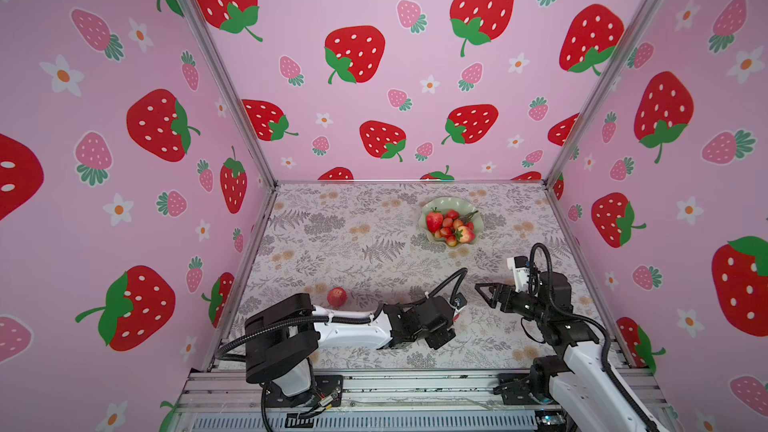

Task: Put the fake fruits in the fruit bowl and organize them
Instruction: 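Grasp the round red fruit with the left gripper and carry it over the bowl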

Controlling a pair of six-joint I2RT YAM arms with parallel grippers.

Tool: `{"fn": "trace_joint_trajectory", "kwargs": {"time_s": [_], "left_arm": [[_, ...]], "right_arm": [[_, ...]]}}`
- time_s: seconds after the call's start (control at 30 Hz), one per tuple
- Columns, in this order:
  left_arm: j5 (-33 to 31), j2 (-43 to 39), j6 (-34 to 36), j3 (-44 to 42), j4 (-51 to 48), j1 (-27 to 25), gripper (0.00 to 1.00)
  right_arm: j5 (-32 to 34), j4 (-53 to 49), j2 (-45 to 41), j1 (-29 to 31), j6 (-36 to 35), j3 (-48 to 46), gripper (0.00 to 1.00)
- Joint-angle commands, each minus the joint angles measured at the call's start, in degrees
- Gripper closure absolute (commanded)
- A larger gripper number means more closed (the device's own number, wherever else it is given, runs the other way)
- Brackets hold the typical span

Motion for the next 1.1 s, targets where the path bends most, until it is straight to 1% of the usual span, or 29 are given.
{"fn": "trace_joint_trajectory", "kwargs": {"time_s": [0.0,0.3,0.57,0.7,0.97,1.07], "left_arm": [[-2.1,1.3,0.7,2.1,2.2,-0.2,0.25],[-3.8,6.1,1.0,3.9,6.0,0.4,0.25],[-2.3,9.8,0.3,6.6,7.0,1.7,0.26],[-2.2,10.3,-0.1,6.2,7.6,2.1,0.30],[-1.0,11.7,-0.3,7.3,6.7,2.5,0.32],[-0.3,11.3,-0.7,7.1,6.8,3.0,0.37]], "right_arm": [[-0.6,-0.1,-0.3,0.2,1.0,1.2,0.21],[-0.6,0.4,0.2,0.2,1.0,1.2,0.21],[-0.3,0.1,0.0,0.2,0.8,0.5,0.20],[-0.3,0.8,0.7,0.2,0.9,0.5,0.21],[-0.6,2.4,2.4,0.2,0.9,0.6,0.20],[-0.6,2.7,2.7,0.3,0.9,0.5,0.20]]}}
